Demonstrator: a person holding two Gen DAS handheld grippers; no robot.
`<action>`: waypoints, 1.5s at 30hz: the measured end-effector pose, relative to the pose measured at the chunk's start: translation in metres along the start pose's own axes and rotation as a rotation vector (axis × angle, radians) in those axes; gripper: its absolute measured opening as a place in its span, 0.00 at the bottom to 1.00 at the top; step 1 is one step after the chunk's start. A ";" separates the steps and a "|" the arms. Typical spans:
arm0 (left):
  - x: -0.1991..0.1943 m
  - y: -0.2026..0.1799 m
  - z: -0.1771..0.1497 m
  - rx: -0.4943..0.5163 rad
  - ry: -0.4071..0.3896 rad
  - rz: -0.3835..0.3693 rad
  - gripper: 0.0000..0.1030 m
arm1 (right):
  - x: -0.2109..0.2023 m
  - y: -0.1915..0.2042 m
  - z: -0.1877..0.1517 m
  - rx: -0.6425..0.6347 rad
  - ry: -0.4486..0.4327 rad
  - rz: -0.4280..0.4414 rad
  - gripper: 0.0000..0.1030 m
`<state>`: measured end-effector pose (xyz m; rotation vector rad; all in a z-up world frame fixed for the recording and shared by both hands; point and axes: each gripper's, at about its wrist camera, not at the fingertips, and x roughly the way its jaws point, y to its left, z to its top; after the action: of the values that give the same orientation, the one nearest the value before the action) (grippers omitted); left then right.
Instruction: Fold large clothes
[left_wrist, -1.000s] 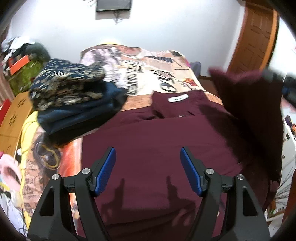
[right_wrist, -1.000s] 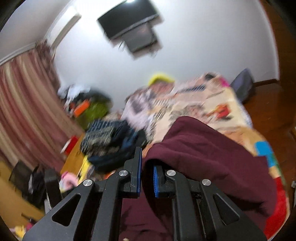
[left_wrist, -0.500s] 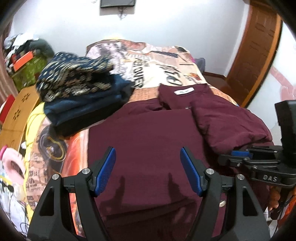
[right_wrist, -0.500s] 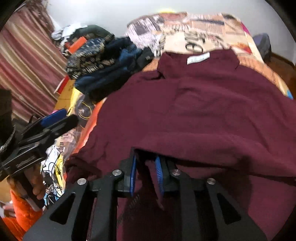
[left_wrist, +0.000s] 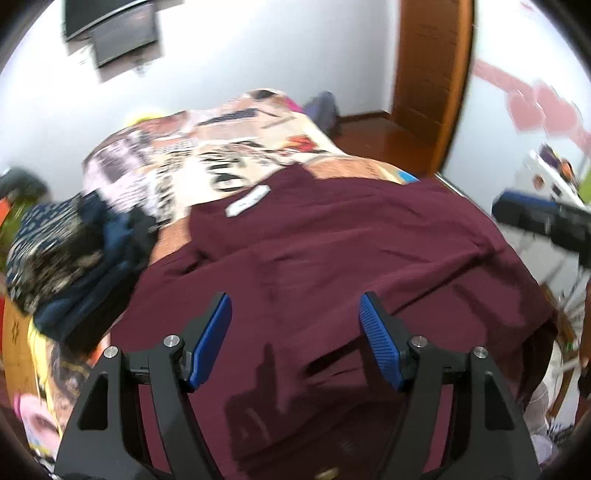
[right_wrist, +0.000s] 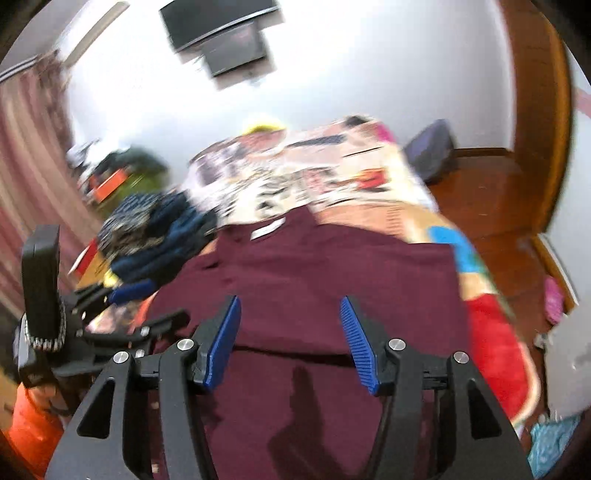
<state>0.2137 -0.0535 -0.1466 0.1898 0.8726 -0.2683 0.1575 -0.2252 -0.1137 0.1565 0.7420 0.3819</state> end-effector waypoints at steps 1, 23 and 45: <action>0.006 -0.008 0.002 0.019 0.014 -0.018 0.68 | -0.004 -0.011 0.000 0.022 -0.011 -0.031 0.51; 0.088 -0.097 0.063 0.145 0.094 -0.190 0.40 | -0.024 -0.100 -0.032 0.246 0.020 -0.248 0.70; -0.076 0.128 0.033 -0.315 -0.331 0.148 0.05 | 0.005 -0.082 -0.011 0.232 0.052 -0.236 0.70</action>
<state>0.2311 0.0709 -0.0602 -0.0828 0.5588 -0.0188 0.1771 -0.2989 -0.1473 0.2754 0.8454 0.0745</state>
